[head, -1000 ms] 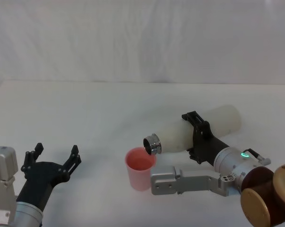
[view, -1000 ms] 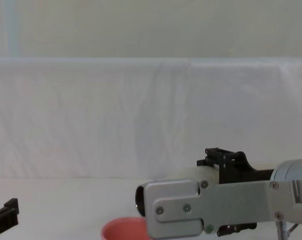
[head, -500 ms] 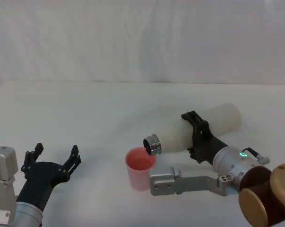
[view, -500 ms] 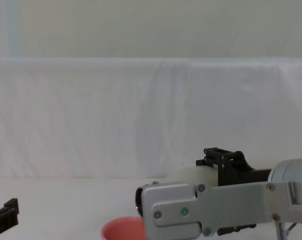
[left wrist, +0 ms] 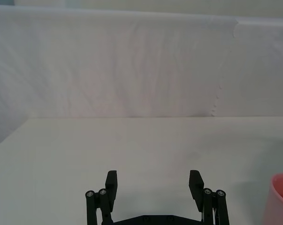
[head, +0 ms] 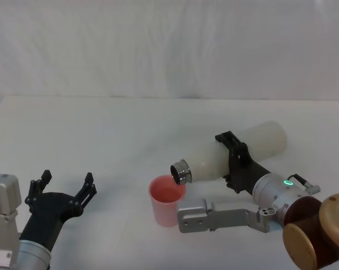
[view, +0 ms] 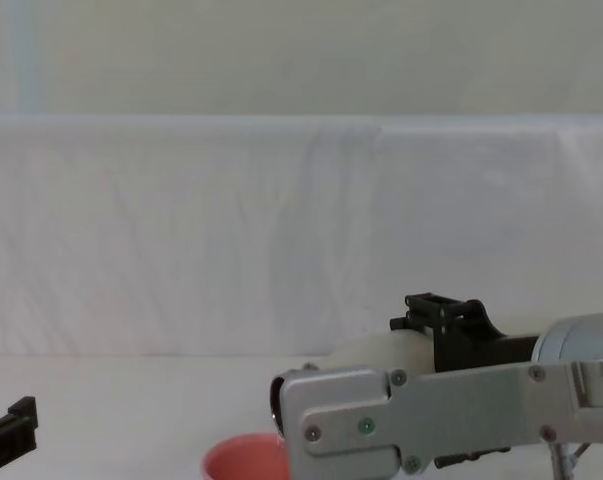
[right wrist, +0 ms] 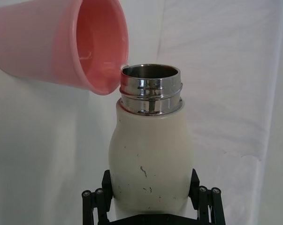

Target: Grasp the thermos with one hand and pour water into the cup lid.

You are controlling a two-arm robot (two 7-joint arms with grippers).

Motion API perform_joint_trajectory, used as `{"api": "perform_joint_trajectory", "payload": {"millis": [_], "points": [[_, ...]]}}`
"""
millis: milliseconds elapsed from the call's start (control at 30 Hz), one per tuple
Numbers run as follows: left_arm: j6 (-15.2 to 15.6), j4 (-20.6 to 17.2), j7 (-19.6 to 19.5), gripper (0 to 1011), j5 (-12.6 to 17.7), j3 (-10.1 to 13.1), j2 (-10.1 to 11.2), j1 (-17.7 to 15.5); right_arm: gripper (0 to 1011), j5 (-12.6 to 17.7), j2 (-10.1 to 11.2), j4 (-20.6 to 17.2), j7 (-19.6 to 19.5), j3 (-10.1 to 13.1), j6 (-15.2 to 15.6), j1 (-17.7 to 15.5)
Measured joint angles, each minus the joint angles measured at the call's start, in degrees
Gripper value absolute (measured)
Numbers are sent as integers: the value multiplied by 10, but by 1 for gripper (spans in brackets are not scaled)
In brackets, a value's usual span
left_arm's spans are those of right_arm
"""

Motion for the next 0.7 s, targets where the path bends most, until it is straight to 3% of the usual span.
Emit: {"api": "perform_joint_trajectory", "payload": {"millis": [700], "points": [[0, 0, 0, 1001, 0, 0, 0, 0, 956, -7, 0, 1, 3, -3, 0, 4]]}}
